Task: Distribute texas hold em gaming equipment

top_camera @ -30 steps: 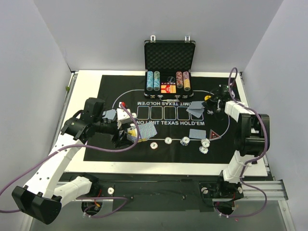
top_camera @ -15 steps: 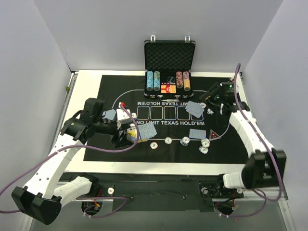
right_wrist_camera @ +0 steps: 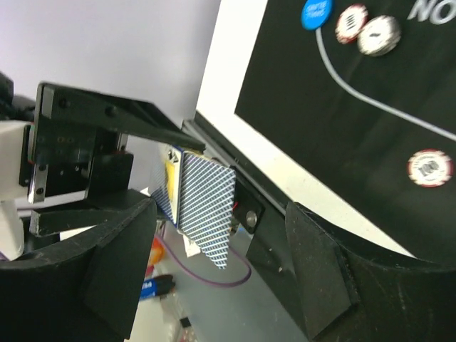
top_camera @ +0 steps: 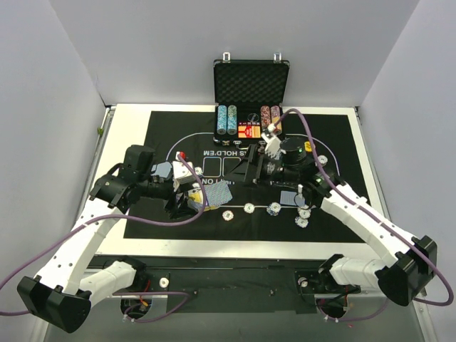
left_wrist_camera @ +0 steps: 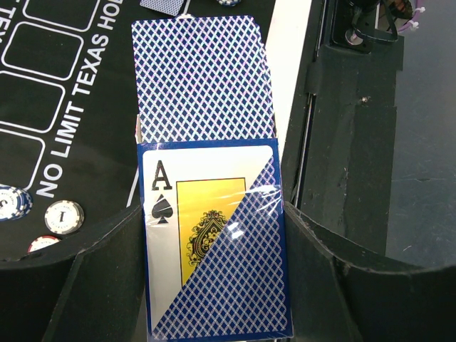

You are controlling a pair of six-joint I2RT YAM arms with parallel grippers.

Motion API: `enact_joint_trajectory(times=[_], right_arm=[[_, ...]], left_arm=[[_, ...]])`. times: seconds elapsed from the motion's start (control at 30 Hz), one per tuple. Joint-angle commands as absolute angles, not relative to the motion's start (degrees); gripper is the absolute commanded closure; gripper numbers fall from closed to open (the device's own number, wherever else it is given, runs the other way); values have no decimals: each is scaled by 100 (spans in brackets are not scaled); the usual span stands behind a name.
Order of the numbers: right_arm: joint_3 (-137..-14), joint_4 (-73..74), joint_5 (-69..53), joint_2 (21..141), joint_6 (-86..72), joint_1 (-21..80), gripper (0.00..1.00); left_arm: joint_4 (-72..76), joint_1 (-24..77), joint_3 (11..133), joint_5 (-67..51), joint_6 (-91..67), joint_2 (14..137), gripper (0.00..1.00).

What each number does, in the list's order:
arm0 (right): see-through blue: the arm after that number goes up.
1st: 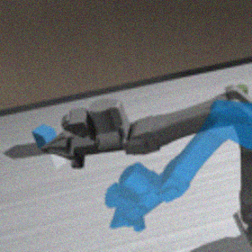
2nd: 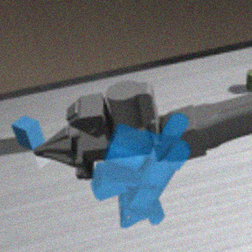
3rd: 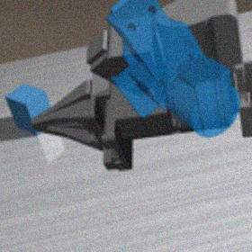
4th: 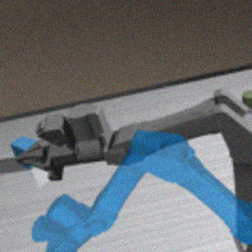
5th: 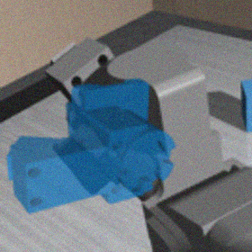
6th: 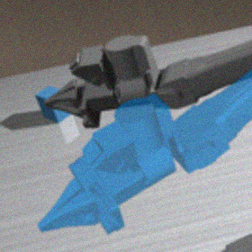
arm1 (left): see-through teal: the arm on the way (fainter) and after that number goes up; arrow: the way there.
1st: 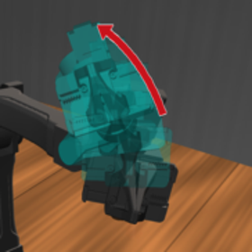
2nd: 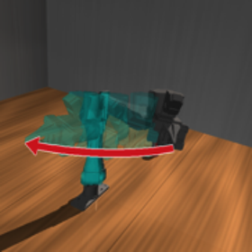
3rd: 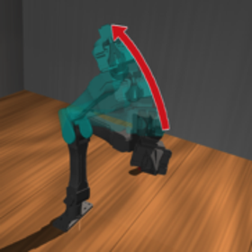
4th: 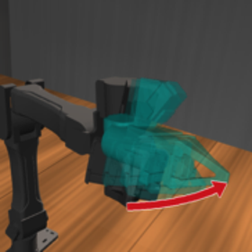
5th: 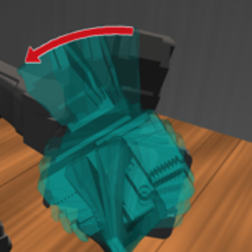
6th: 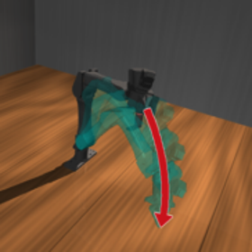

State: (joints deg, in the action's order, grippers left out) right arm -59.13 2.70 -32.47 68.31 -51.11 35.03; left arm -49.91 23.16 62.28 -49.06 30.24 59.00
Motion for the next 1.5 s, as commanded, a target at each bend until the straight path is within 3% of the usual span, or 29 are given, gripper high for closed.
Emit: enact_joint_trajectory(times=[0.0, 0.27, 0.47, 0.67, 0.73, 1.47], right_arm=[[-5880, -298, -3699, 7040, -5308, 3875, 32], [-5959, -264, -3779, 7365, -5247, 4183, 35], [-5793, -325, -3779, 7322, -5308, 4192, 50], [-5669, -369, -3762, 7216, -5423, 4184, 73], [-5634, -378, -3753, 7181, -5440, 4175, 77], [-5353, -202, -3841, 6776, -5379, 3604, 78]], left_arm=[[-4790, 2312, 6398, -5133, 2988, 5809, 99], [-4816, 2303, 6434, -5133, 2997, 5818, 99], [-4799, 2312, 6442, -5142, 2971, 5810, 99], [-4773, 2303, 6416, -5150, 2971, 5810, 99], [-4764, 2311, 6407, -5159, 2962, 5801, 99], [-4720, 2303, 6416, -5194, 2892, 5757, 99]])
